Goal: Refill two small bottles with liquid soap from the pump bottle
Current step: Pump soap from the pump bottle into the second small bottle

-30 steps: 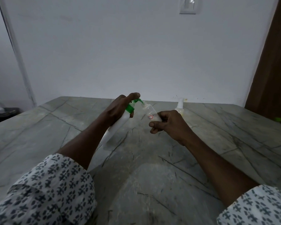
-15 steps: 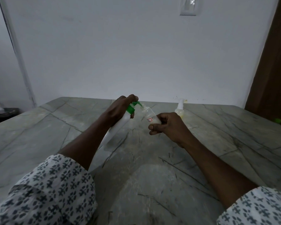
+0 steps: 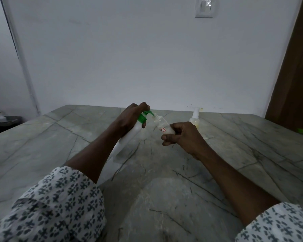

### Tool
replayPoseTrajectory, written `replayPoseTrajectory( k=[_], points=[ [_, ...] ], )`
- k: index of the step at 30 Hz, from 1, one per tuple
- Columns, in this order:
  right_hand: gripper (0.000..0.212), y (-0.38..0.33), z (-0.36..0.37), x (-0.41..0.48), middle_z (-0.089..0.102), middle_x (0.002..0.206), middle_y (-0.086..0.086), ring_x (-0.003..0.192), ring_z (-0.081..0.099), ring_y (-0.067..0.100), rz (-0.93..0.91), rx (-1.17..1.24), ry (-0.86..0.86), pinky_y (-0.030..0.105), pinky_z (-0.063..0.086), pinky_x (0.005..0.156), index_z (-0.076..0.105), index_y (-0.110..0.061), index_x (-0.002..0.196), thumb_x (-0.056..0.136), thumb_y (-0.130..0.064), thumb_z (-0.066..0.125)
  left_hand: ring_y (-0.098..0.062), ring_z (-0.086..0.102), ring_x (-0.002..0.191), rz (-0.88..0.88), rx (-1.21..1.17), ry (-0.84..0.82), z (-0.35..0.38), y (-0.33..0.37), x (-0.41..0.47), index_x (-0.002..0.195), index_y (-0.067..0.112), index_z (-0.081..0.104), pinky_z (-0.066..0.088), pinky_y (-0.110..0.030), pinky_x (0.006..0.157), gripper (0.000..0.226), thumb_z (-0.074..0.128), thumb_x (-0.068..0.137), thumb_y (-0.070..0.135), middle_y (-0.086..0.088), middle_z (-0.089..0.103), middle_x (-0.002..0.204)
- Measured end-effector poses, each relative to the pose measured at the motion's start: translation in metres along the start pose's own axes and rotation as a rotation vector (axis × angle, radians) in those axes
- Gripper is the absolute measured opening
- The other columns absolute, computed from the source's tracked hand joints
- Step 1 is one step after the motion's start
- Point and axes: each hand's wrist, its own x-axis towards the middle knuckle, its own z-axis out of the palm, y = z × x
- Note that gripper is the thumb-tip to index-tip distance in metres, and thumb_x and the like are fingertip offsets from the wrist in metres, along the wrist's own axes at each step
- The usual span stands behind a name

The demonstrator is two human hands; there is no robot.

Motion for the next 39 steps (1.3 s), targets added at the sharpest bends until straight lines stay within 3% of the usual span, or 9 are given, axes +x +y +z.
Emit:
replayPoseTrajectory(
  k=[6,10,16,23,31,36,39],
  points=[
    [0.035,-0.0009,0.0008,-0.0013,0.076,0.093,0.010,0.076,0.075,0.024,0.000,-0.010,0.007,0.047,0.058,0.085,0.071,-0.003,0.107,0.075,-0.016,0.081,-0.019,0.056,0.053,0.015,0.017,-0.022,-0.0011,-0.0015,0.0006,0.063,0.012,0.064,0.045,-0.035,0.071,0.050,0.042,0.094,0.044,-0.009,0.064,0.058],
    [0.032,-0.0032,-0.0009,-0.0024,0.076,0.089,0.008,0.075,0.075,0.024,0.000,0.014,0.031,0.045,0.059,0.085,0.072,-0.004,0.105,0.076,-0.013,0.080,-0.015,0.057,0.051,0.002,0.072,0.002,0.0011,-0.0003,0.0009,0.052,0.019,0.066,0.046,-0.034,0.073,0.059,0.041,0.090,0.057,-0.006,0.065,0.057],
    [0.034,-0.0049,-0.0008,-0.0026,0.076,0.088,0.008,0.073,0.075,0.024,-0.008,0.005,0.053,0.046,0.059,0.083,0.071,-0.003,0.107,0.076,-0.013,0.080,-0.019,0.058,0.054,0.000,0.047,0.010,0.0014,0.0011,-0.0003,0.056,0.018,0.066,0.045,-0.033,0.071,0.056,0.043,0.092,0.053,-0.009,0.065,0.058],
    [0.037,-0.0048,0.0017,-0.0040,0.076,0.092,0.010,0.073,0.075,0.022,-0.017,-0.054,0.025,0.044,0.059,0.082,0.071,-0.003,0.110,0.077,-0.016,0.080,-0.020,0.056,0.052,0.011,0.047,0.042,0.0004,-0.0024,0.0016,0.064,0.010,0.063,0.045,-0.037,0.072,0.046,0.042,0.099,0.031,-0.015,0.064,0.062],
    [0.035,-0.0041,0.0014,-0.0025,0.076,0.091,0.010,0.073,0.075,0.024,0.006,-0.026,0.063,0.048,0.059,0.084,0.071,-0.003,0.108,0.076,-0.016,0.080,-0.015,0.059,0.054,0.031,0.116,0.049,0.0019,-0.0045,0.0018,0.061,0.009,0.069,0.047,-0.033,0.072,0.065,0.039,0.092,0.057,-0.008,0.067,0.060],
    [0.038,-0.0043,0.0024,-0.0024,0.076,0.093,0.011,0.074,0.075,0.023,0.013,-0.028,0.063,0.048,0.058,0.085,0.070,-0.003,0.111,0.077,-0.016,0.080,-0.016,0.058,0.053,0.025,0.102,0.051,0.0023,-0.0035,0.0016,0.066,0.003,0.070,0.046,-0.034,0.072,0.067,0.042,0.092,0.057,-0.012,0.067,0.061],
    [0.039,-0.0048,0.0031,-0.0021,0.076,0.094,0.010,0.075,0.075,0.023,0.014,-0.036,0.062,0.048,0.058,0.086,0.070,-0.003,0.112,0.077,-0.017,0.080,-0.020,0.058,0.054,0.021,0.066,0.063,0.0016,-0.0043,0.0021,0.065,0.009,0.069,0.046,-0.034,0.071,0.058,0.044,0.093,0.053,-0.013,0.067,0.061]
  ],
)
